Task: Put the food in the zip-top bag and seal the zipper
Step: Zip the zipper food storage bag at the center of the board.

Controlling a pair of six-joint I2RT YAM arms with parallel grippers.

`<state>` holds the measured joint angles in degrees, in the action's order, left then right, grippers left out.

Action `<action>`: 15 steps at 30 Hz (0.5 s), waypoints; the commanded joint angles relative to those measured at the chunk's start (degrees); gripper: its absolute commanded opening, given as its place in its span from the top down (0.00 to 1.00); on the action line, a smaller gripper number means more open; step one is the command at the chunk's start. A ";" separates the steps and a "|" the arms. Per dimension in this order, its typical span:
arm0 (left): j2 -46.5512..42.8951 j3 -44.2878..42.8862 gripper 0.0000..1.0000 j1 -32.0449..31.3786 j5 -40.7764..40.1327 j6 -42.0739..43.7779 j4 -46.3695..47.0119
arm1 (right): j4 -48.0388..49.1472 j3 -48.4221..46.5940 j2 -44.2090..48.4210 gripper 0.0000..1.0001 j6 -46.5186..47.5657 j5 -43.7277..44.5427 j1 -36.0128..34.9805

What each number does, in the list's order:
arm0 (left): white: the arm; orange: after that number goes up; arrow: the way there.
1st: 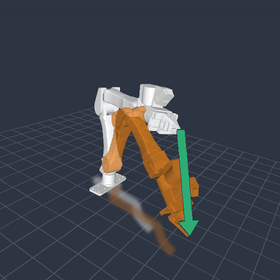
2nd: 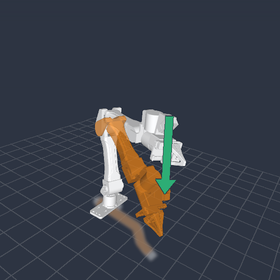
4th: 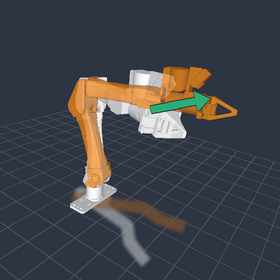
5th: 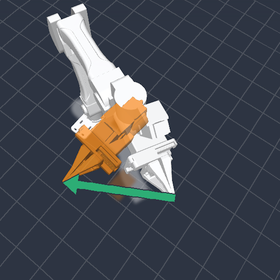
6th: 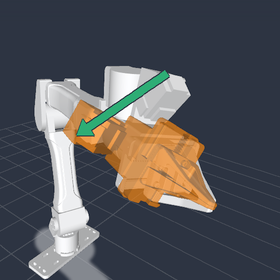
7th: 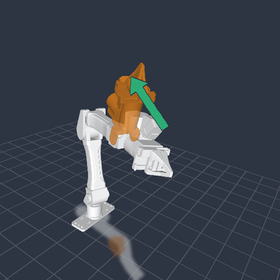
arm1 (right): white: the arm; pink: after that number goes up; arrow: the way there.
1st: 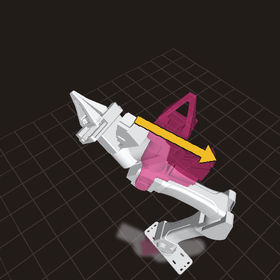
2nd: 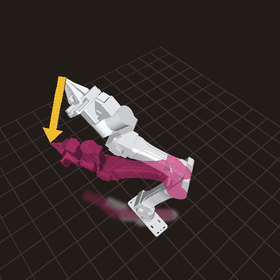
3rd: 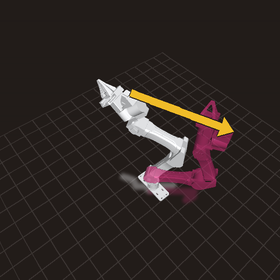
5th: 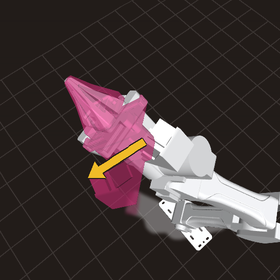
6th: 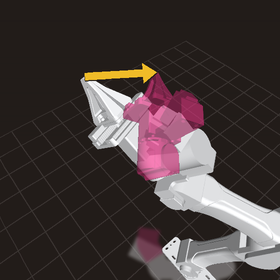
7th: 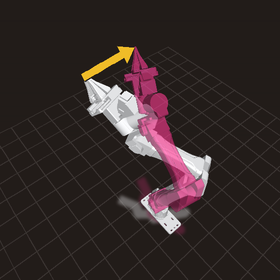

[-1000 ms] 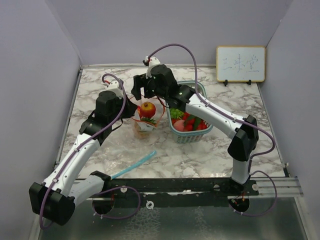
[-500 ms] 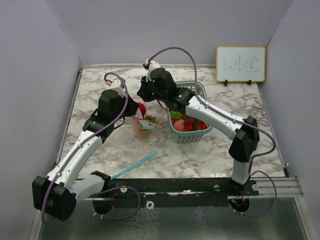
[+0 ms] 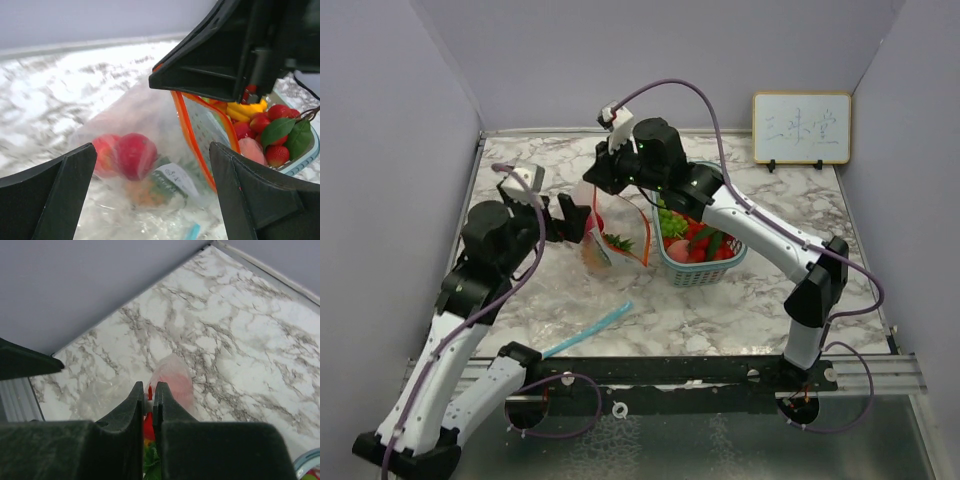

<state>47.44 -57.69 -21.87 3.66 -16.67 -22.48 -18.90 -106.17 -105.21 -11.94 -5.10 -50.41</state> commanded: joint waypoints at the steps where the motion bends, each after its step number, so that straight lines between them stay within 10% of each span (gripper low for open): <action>1: -9.52 0.85 0.01 -0.11 -2.99 13.61 0.06 | 0.25 -4.69 2.33 0.99 6.85 -14.04 2.28; 7: -16.89 5.37 0.19 -0.10 7.35 21.96 6.51 | -3.88 -6.76 3.38 0.99 15.08 -32.23 4.40; 15: -16.24 7.87 0.17 -0.11 19.07 29.00 13.60 | -7.95 -4.05 8.78 0.99 24.37 -46.87 4.47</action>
<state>30.30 -50.54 -21.87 13.47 6.57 -15.05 -24.86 -110.98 -101.51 5.80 -39.38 -45.50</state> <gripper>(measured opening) 0.806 0.065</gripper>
